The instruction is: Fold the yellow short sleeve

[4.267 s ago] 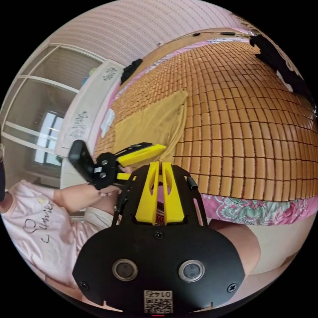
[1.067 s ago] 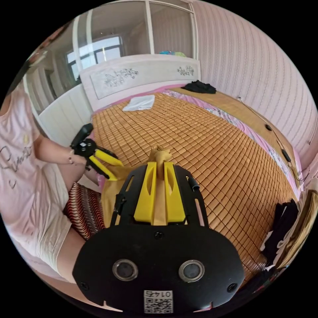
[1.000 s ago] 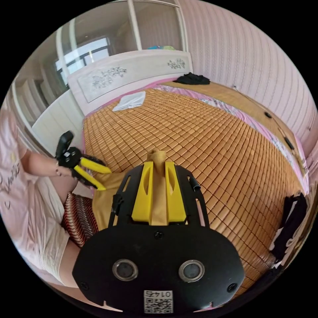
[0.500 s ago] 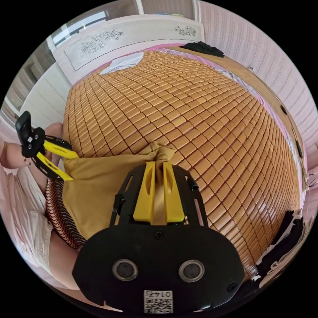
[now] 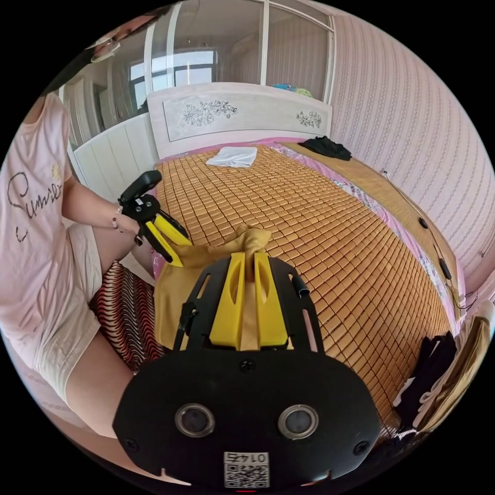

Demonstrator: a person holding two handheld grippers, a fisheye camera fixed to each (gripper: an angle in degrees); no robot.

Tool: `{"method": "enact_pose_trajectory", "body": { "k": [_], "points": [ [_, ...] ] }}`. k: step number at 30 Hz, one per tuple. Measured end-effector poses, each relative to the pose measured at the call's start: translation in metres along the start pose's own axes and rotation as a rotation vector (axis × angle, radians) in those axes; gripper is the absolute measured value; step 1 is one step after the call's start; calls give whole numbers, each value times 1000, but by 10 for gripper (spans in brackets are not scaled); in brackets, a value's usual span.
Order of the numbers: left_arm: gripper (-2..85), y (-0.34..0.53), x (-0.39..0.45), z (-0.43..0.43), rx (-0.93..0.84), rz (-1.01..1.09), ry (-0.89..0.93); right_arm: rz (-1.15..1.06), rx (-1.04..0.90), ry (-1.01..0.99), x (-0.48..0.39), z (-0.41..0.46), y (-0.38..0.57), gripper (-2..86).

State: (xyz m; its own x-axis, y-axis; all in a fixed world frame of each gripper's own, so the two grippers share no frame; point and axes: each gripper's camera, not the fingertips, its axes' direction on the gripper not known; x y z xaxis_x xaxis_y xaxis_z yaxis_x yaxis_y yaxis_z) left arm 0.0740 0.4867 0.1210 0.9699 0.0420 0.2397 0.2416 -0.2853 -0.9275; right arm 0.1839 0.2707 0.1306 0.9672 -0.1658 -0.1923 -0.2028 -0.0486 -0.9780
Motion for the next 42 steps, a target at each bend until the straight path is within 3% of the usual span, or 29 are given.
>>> {"method": "enact_pose_trajectory", "body": {
  "k": [5,11,21,27,30,32,35,37,39,42],
  "points": [
    [54,-10,15,-1,-7,12,30,8,78,43,-37,-47,14,20],
    [15,-18,52,-27,113,52,33,82,137,161,-71,-102,42,21],
    [-4,-115,199,-109,239,447,-10,371,424,487,-84,-232,119,22],
    [-3,-241,280,-124,338,649,30,370,427,705,-14,-323,126,23],
    [2,-311,320,-117,399,732,61,402,337,760,57,-362,119,26],
    [10,-358,338,-107,431,743,96,548,226,714,151,-376,117,31],
    [41,-450,352,-71,473,645,134,843,111,712,265,-355,129,45],
    [59,-520,344,-21,378,459,103,976,-16,783,297,-333,138,61],
    [66,-549,331,11,271,372,71,942,-41,869,299,-321,136,86],
    [71,-545,311,16,255,320,81,808,-10,936,274,-313,130,110]
  ]
}}
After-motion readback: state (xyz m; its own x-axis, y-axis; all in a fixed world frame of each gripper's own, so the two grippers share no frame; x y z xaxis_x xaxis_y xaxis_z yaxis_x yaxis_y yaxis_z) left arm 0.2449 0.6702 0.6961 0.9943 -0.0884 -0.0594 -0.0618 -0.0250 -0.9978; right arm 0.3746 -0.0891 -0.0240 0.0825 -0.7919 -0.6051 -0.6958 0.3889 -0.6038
